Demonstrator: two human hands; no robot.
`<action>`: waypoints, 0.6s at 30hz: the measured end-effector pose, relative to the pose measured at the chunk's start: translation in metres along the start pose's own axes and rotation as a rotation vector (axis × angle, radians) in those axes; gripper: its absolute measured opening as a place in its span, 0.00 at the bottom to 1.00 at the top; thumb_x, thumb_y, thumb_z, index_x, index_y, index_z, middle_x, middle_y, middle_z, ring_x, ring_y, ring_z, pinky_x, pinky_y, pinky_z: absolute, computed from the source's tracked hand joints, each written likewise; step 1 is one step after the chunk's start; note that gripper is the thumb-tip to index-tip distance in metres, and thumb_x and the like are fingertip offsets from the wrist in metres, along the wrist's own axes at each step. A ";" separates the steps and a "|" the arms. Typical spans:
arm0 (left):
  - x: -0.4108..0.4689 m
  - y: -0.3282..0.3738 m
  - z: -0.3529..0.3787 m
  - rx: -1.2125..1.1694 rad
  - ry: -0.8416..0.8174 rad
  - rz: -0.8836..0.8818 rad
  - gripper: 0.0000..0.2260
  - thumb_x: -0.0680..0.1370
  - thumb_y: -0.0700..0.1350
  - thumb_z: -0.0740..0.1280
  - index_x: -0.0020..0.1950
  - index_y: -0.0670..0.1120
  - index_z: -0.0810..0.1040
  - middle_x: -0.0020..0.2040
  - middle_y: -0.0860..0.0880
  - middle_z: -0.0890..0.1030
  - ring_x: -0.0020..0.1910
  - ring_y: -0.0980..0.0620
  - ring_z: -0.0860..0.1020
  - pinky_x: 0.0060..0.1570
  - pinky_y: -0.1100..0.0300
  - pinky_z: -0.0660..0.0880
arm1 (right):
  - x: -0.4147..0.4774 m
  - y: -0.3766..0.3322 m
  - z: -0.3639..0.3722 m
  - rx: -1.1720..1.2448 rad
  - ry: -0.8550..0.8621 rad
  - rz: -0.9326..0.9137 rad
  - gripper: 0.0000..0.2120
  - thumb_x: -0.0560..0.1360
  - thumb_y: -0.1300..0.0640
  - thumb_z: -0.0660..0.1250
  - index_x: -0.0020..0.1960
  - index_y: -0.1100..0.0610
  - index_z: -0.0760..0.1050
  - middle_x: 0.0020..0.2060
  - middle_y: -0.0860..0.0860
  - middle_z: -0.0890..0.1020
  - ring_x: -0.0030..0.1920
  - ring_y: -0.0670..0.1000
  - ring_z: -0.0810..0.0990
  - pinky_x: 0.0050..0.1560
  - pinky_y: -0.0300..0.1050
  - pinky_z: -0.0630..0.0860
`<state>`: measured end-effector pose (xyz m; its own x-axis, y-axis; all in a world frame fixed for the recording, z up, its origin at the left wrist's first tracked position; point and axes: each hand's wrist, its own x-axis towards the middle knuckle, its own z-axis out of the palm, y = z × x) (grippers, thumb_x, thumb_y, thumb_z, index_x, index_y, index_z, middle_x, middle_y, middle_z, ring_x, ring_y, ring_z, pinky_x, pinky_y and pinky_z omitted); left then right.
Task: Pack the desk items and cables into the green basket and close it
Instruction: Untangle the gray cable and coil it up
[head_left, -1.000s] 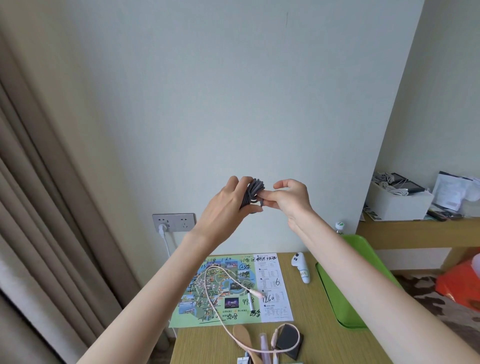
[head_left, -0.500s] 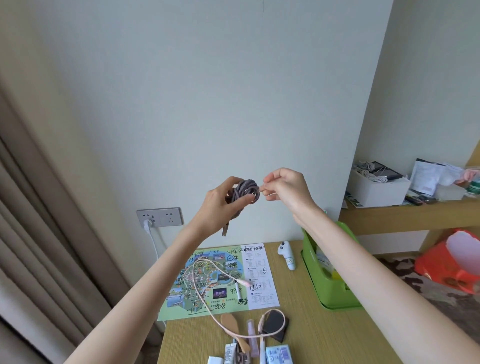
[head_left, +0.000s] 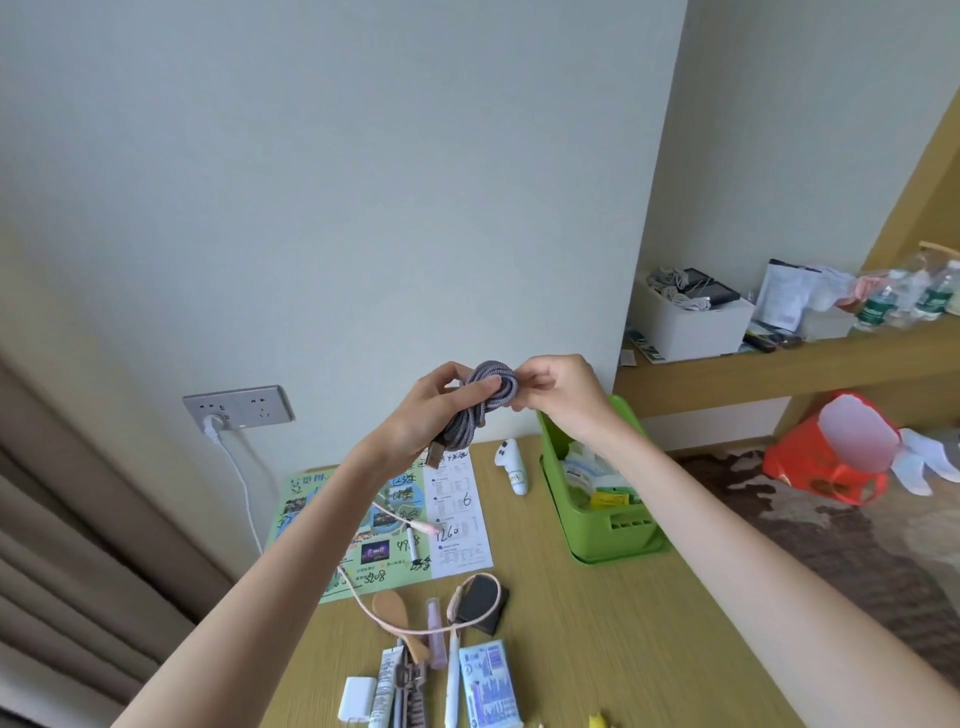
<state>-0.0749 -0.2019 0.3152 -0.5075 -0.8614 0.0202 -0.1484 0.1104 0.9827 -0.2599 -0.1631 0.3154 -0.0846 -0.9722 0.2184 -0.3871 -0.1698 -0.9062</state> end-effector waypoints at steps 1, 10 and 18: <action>0.005 -0.003 0.006 0.035 -0.021 -0.027 0.17 0.74 0.58 0.71 0.48 0.45 0.75 0.36 0.46 0.79 0.27 0.51 0.73 0.25 0.61 0.64 | 0.001 0.008 -0.008 -0.048 0.018 -0.006 0.07 0.69 0.72 0.71 0.46 0.67 0.82 0.38 0.60 0.84 0.39 0.53 0.82 0.44 0.39 0.78; 0.058 -0.041 0.076 0.220 -0.193 -0.124 0.17 0.74 0.58 0.71 0.43 0.45 0.72 0.32 0.50 0.79 0.28 0.47 0.70 0.22 0.59 0.68 | 0.009 0.088 -0.086 -0.495 0.047 -0.044 0.04 0.71 0.57 0.75 0.44 0.50 0.85 0.41 0.43 0.86 0.42 0.41 0.83 0.47 0.44 0.80; 0.118 -0.084 0.132 0.348 -0.225 -0.137 0.09 0.77 0.53 0.68 0.51 0.49 0.74 0.40 0.47 0.77 0.38 0.55 0.74 0.41 0.59 0.70 | 0.025 0.154 -0.138 -0.660 0.041 0.065 0.03 0.71 0.54 0.75 0.44 0.47 0.84 0.42 0.44 0.86 0.46 0.46 0.83 0.46 0.44 0.77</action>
<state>-0.2340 -0.2474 0.2103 -0.6299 -0.7544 -0.1847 -0.4851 0.1964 0.8521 -0.4481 -0.1915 0.2312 -0.1566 -0.9679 0.1965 -0.8599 0.0357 -0.5093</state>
